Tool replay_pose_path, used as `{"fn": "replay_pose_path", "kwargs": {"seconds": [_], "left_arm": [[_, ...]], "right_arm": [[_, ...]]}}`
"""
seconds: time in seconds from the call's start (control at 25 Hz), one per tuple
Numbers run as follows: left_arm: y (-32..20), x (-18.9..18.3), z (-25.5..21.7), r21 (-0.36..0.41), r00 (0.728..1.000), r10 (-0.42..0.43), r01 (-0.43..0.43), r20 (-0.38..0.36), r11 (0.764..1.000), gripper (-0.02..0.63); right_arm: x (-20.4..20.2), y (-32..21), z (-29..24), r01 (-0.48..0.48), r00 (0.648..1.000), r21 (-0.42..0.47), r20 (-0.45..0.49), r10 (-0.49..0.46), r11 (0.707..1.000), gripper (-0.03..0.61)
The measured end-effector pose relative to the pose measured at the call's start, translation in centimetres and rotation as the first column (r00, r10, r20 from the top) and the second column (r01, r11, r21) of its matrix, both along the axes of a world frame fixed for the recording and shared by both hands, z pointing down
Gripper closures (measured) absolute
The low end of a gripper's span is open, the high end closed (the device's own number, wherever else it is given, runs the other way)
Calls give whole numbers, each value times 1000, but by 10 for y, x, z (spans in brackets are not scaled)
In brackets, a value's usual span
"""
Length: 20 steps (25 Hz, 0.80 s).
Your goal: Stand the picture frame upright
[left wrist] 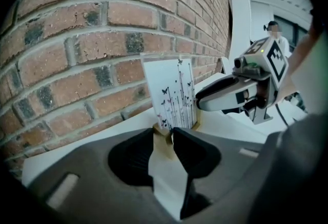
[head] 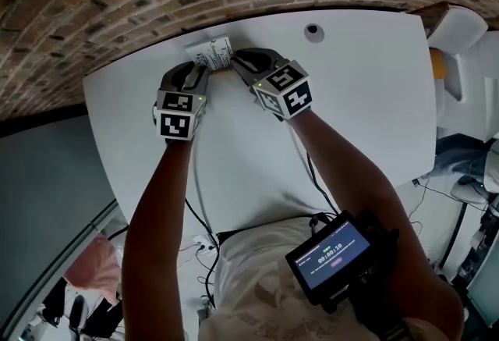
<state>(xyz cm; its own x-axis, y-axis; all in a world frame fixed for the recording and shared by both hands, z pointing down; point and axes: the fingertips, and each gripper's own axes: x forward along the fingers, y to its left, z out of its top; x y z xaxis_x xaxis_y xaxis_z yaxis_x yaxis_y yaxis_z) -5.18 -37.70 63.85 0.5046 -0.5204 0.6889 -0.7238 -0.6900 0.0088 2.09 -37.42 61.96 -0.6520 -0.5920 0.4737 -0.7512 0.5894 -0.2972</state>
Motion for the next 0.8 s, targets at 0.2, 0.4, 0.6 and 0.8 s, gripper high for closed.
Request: {"fn": "replay_pose_path", "kwargs": {"seconds": [0.2,0.4,0.6,0.8], "left_arm": [[-20,-1,4,33,999,-17,16,33,999,492],[-27,2,6,53,999,-22,20,39,998,492],[-27,3,6,38,999,-32,31,30,999,491],[-27,0,5,7,998,-64,64,-7,998,491]], "right_arm": [[0,-16,-1,26,999,41,-24,-25,999,504],[1,-22,4,24,999,51,-39,-22,998,503],[3,-22,6,20,999,51,-36,-18,998,500],[1,-21,6,6,999,43,-36,-5,999,495]]}}
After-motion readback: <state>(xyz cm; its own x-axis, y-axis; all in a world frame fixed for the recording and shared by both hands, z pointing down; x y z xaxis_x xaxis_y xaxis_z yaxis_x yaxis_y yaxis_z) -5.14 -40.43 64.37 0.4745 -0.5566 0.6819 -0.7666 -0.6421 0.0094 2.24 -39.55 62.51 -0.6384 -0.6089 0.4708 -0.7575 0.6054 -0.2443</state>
